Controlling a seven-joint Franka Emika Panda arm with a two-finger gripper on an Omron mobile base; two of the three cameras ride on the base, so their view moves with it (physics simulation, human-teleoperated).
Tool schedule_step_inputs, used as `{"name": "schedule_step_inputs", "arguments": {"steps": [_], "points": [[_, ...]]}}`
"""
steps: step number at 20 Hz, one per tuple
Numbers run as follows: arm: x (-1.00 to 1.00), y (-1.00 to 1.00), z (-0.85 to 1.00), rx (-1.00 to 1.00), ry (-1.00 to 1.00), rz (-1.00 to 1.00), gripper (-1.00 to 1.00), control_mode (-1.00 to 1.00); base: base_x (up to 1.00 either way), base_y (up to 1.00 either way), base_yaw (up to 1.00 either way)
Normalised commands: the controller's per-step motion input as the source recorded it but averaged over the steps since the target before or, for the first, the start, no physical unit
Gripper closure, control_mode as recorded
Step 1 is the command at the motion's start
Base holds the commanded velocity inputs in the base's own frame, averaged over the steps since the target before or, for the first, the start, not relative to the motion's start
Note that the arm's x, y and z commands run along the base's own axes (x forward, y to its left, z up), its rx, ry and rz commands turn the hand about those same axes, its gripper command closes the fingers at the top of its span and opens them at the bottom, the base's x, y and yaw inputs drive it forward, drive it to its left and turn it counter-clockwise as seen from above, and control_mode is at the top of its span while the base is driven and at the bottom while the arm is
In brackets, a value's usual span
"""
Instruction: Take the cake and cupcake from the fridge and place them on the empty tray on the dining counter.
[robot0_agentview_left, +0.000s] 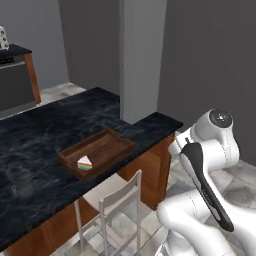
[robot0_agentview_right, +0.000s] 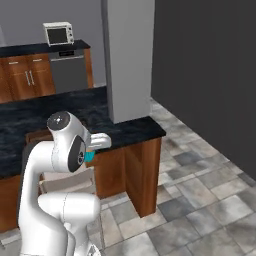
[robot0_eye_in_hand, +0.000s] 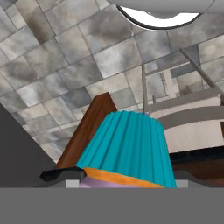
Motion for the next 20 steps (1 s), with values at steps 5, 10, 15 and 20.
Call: {"name": "schedule_step_inputs", "arguments": {"steps": [5, 10, 15, 20], "points": [[0.0, 0.0, 0.0, 0.0, 0.0, 0.0, 1.0, 1.0, 0.18, -0.19, 0.32], [0.0, 0.0, 0.0, 0.0, 0.0, 0.0, 1.0, 1.0, 0.34, -0.23, 0.29], [0.0, 0.0, 0.0, 0.0, 0.0, 0.0, 1.0, 1.0, 0.39, -0.32, 0.29], [0.0, 0.0, 0.0, 0.0, 0.0, 0.0, 1.0, 1.0, 0.33, -0.26, 0.27]]}}
